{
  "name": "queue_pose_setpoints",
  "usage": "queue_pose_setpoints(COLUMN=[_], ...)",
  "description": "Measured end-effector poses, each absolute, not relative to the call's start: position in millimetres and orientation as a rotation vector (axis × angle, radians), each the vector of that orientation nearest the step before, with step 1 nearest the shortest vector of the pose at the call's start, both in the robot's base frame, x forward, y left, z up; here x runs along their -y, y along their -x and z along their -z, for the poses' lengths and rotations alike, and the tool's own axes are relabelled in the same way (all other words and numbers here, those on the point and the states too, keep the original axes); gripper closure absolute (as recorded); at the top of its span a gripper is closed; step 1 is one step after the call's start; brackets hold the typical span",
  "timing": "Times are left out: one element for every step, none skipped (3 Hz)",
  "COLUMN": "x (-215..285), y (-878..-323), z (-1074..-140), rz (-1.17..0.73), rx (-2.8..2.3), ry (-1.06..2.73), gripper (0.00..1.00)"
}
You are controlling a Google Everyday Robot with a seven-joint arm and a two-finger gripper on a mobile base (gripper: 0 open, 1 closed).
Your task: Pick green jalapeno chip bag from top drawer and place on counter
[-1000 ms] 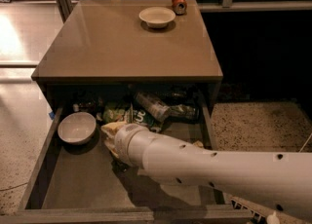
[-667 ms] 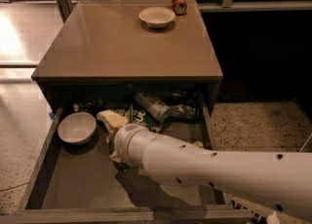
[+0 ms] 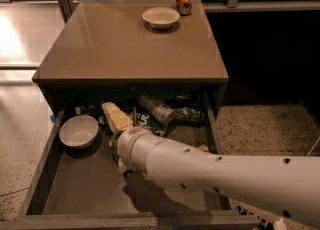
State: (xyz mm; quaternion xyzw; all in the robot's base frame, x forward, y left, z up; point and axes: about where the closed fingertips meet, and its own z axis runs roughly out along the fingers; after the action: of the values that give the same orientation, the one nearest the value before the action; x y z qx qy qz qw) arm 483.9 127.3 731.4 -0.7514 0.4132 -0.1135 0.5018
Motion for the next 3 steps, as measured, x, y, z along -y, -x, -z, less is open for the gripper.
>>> queue_pose_setpoints(x=[-116.3,-126.0,-126.0], y=[-482.4,-480.3,-480.3], z=[-726.1,-726.1,-726.1], rz=[0.352,0.325,0.325], rx=[-1.027,-1.049,-1.049], ry=[1.851,1.847,1.847], gripper=[0.00,0.00,0.00])
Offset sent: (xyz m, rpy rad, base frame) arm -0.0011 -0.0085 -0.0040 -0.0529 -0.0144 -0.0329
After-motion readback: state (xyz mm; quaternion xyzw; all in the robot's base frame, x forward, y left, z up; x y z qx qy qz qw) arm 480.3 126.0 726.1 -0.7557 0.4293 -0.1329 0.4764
